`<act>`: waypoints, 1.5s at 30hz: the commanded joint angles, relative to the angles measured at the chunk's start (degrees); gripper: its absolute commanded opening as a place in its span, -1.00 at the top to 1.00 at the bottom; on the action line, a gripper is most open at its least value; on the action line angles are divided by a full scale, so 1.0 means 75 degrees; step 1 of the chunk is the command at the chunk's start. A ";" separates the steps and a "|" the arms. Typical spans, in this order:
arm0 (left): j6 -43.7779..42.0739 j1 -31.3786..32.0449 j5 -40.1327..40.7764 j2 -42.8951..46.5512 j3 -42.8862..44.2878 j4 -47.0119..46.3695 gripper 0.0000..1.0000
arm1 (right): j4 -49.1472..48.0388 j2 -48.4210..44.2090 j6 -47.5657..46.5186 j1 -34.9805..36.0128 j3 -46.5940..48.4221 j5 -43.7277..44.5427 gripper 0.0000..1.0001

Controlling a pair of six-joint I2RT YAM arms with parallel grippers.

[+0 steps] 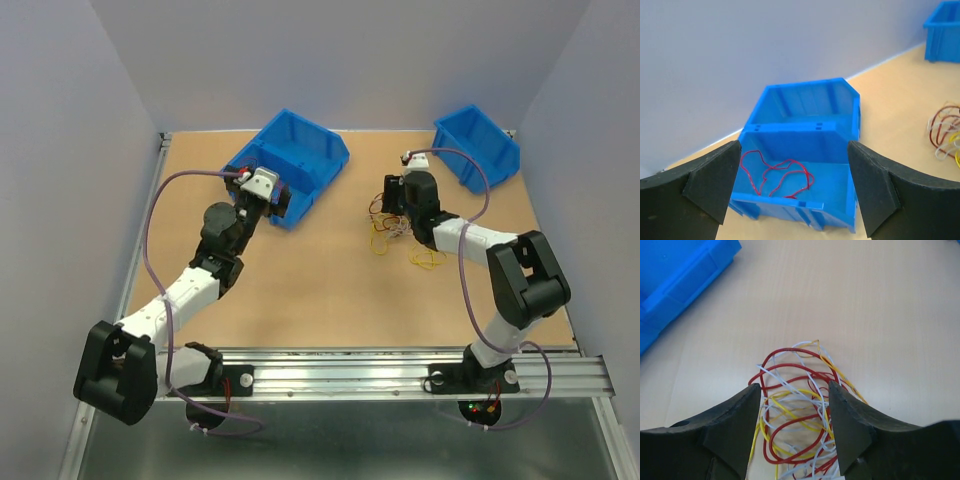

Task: Untangle the cables

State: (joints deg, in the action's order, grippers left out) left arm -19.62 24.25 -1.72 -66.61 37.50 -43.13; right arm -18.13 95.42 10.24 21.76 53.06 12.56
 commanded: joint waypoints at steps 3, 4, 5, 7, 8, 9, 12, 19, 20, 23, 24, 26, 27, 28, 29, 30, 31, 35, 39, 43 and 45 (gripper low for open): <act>0.0541 -0.0046 0.1060 0.0595 -0.0628 -0.1864 -0.98 | -0.0184 0.0566 -0.0484 0.0017 0.0999 -0.0162 -0.26; 0.0576 -0.0057 0.1061 0.0642 -0.0698 -0.1959 -0.98 | -0.0184 0.0683 -0.0649 0.0017 0.1046 -0.0186 -0.27; 0.0646 -0.0046 0.1026 0.0701 -0.0803 -0.2029 -0.98 | -0.0184 0.0707 -0.0801 0.0017 0.1093 -0.0128 -0.28; 0.0740 -0.0046 0.0850 0.0748 -0.0816 -0.2019 -0.98 | -0.0184 0.0813 -0.1223 0.0017 0.1175 0.0211 -0.28; 0.0775 -0.0046 0.0769 0.0760 -0.0781 -0.1949 -0.98 | -0.0184 0.0848 -0.1294 0.0017 0.1187 0.0282 -0.28; 0.0834 -0.0046 0.0721 0.0795 -0.0757 -0.1809 -0.98 | -0.0173 0.0871 -0.1655 0.0017 0.1211 0.0306 -0.28; 0.0753 -0.0046 0.0336 0.0830 -0.0746 -0.1679 -0.98 | -0.0103 0.1082 -0.1927 0.0017 0.1328 -0.0009 -0.33; 0.0460 -0.0046 -0.0601 0.1170 -0.1038 -0.1760 -0.98 | 0.0179 0.1797 -0.2186 0.0017 0.1867 -0.0303 -0.69; 0.0424 -0.0046 -0.0684 0.1263 -0.1131 -0.1795 -0.98 | 0.0191 0.1867 -0.2197 0.0017 0.1890 -0.0350 -0.68; 0.0389 -0.0023 -0.1106 0.1299 -0.1167 -0.1807 -0.98 | 0.0308 0.1891 -0.2209 0.0017 0.1879 -0.0886 -0.35; 0.0401 -0.0022 -0.1177 0.1264 -0.1156 -0.1807 -0.98 | 0.0331 0.1891 -0.2197 0.0017 0.1879 -0.1075 0.05; 0.0366 0.0036 -0.1364 0.1159 -0.1109 -0.1714 -0.98 | 0.0367 0.1810 -0.2104 0.0017 0.1786 -0.2007 0.65; 0.0366 0.0048 -0.1411 0.1112 -0.1086 -0.1667 -0.97 | 0.0355 0.1716 -0.2115 0.0017 0.1692 -0.2455 0.73; 0.0354 0.0083 -0.1481 0.1065 -0.1051 -0.1620 -0.97 | 0.0320 0.1437 -0.2115 0.0028 0.1622 -0.2900 0.78; 0.0331 0.0118 -0.1517 0.0972 -0.1004 -0.1573 -0.96 | 0.0215 0.1283 -0.2057 0.0017 0.1459 -0.3775 0.83; 0.0296 0.0199 -0.1552 0.0925 -0.1003 -0.1527 -0.96 | -0.0273 0.1073 -0.1860 0.0017 0.1260 -0.4190 0.94; 0.0249 0.0247 -0.1645 0.0878 -0.0992 -0.1503 -0.96 | -0.0522 0.0665 -0.1765 0.0017 0.0782 -0.4843 0.99; -0.0067 0.0668 -0.1950 0.0387 -0.0817 -0.1130 -0.97 | -0.1331 -0.0192 -0.1389 0.0063 -0.0005 -0.6089 0.99; -0.0478 0.1324 -0.1753 -0.0410 -0.0372 -0.0648 -0.97 | -0.1590 -0.0768 -0.1178 0.0204 -0.0605 -0.6315 0.99; -0.0139 0.1489 -0.1833 -0.1067 0.0471 -0.0226 -0.96 | -0.1731 -0.1190 -0.1213 0.0321 -0.1073 -0.6584 0.99; -0.0033 0.1489 -0.2310 -0.1220 0.0987 0.0043 -0.92 | -0.1813 -0.1448 -0.1225 0.0357 -0.1343 -0.6620 0.99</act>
State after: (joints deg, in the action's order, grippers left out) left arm -20.86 35.48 -14.66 -75.61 37.06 -43.92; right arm -27.40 87.68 0.25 23.64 46.44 -33.10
